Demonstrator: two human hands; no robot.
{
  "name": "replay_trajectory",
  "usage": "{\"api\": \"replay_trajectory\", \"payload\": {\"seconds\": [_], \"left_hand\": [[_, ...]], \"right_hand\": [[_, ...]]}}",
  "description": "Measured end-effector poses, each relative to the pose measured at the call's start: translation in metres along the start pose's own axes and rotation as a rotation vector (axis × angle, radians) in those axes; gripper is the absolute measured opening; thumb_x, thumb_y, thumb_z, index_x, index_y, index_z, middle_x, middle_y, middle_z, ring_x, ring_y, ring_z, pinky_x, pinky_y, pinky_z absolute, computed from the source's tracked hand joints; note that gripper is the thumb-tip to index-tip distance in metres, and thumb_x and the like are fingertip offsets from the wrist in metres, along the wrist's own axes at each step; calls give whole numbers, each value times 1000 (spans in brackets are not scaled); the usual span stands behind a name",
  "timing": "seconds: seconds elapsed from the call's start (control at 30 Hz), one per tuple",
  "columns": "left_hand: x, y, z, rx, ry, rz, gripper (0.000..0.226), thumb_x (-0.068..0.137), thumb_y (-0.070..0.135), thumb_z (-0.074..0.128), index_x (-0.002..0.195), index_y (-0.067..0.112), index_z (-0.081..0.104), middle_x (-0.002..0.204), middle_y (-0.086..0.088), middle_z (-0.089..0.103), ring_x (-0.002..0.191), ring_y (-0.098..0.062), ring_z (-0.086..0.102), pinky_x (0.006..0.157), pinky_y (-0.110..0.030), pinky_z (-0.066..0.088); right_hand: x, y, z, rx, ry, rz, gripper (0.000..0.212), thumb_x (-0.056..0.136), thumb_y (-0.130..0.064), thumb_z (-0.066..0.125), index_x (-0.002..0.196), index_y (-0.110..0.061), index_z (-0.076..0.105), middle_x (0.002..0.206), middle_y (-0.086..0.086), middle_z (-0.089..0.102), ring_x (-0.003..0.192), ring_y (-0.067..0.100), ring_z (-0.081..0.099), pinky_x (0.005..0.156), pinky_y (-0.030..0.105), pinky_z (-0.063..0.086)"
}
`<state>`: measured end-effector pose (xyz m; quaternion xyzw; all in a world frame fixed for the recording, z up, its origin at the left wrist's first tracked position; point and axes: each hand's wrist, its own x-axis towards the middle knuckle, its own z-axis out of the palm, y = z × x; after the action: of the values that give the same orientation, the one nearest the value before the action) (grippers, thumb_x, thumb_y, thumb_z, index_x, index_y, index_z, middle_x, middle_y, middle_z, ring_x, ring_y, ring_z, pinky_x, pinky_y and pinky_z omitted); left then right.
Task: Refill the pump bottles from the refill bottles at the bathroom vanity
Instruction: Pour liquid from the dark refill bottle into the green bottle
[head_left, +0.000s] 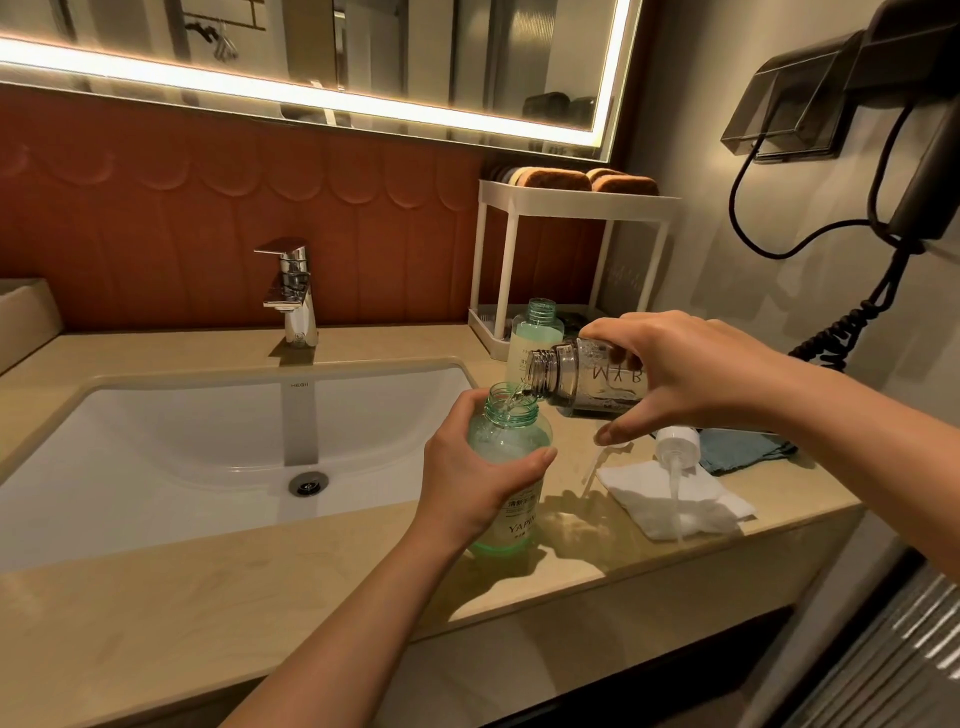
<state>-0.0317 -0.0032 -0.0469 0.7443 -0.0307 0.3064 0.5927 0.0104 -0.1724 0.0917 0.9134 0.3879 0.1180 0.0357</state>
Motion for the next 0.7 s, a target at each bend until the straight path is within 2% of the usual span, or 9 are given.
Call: {"api": "replay_trajectory", "payload": {"seconds": [0.13, 0.3, 0.7], "left_hand": [[-1, 0, 0, 11, 1, 4, 72, 47, 57, 71, 109, 24, 56, 103, 8, 64, 94, -6, 61, 76, -15, 51], [-1, 0, 0, 14, -4, -2, 74, 47, 58, 71, 110, 22, 55, 104, 6, 63, 95, -8, 61, 78, -21, 52], [-1, 1, -1, 17, -6, 1, 72, 47, 59, 70, 109, 26, 54, 102, 10, 62, 93, -4, 59, 74, -15, 51]], "right_hand": [[1, 1, 0, -3, -2, 3, 97, 60, -61, 72, 142, -28, 30, 129, -5, 53, 115, 15, 50, 87, 31, 49], [1, 1, -1, 2, -2, 1, 94, 60, -60, 72, 140, -29, 32, 126, -6, 54, 113, 13, 50, 84, 29, 48], [3, 1, -2, -11, -8, -2, 93, 60, -61, 72, 139, -29, 34, 124, -6, 55, 110, 13, 51, 84, 30, 50]]}}
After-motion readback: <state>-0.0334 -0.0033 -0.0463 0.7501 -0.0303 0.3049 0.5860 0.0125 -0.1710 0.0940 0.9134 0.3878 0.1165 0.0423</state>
